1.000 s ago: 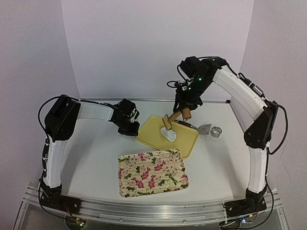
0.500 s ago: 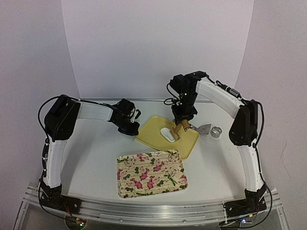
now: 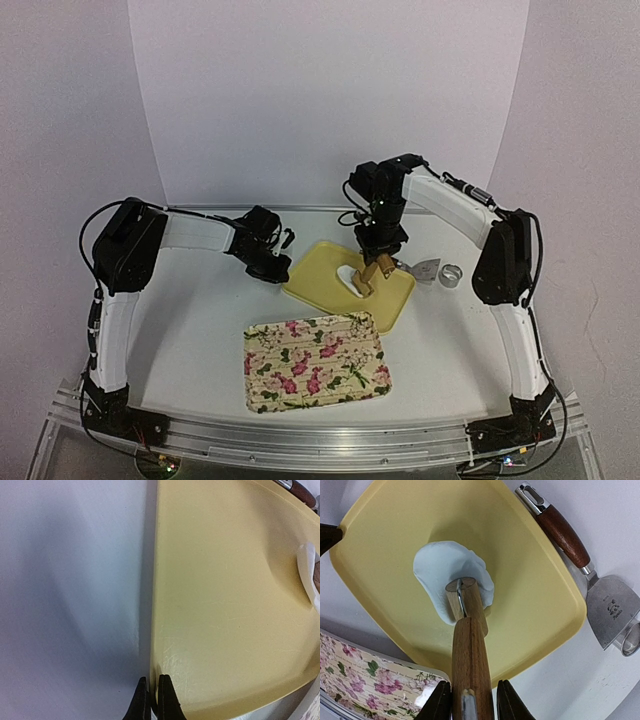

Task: Roll out the dumpling wrappers from the dough

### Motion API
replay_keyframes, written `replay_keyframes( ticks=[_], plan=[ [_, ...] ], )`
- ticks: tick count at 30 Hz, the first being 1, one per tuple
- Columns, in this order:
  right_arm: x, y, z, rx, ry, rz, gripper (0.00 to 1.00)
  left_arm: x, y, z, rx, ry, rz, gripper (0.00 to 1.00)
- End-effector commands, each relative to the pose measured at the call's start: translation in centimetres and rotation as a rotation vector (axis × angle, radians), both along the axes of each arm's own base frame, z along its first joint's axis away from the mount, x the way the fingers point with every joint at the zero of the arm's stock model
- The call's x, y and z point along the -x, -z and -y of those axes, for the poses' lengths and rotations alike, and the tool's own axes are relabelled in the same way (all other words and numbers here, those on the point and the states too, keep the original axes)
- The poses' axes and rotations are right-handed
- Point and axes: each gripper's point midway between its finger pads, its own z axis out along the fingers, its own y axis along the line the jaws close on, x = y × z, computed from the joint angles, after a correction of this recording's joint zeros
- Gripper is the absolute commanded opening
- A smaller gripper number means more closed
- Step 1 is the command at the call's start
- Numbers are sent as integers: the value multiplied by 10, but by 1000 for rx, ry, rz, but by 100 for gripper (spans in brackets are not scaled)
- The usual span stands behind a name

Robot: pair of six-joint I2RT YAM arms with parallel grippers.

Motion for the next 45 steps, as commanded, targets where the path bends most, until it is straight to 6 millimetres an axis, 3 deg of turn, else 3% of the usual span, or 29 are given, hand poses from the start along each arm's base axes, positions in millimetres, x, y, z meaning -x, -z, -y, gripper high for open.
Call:
replay_keyframes(
  ticks=[1,13,22,30,45],
  plan=[
    [52,5,50,229,-4,-222,0,13,13,-2,-14,36,-40,0],
    [74,46,26,138,-36,-419,0,26,13,1,14,46,-54,0],
    [83,67,8,46,-46,-507,0,29,12,5,24,47,-60,0],
    [79,81,16,104,-36,-504,0,29,11,6,30,40,-61,0],
    [77,100,9,81,-28,-537,0,28,9,13,46,41,-66,0]
  ],
)
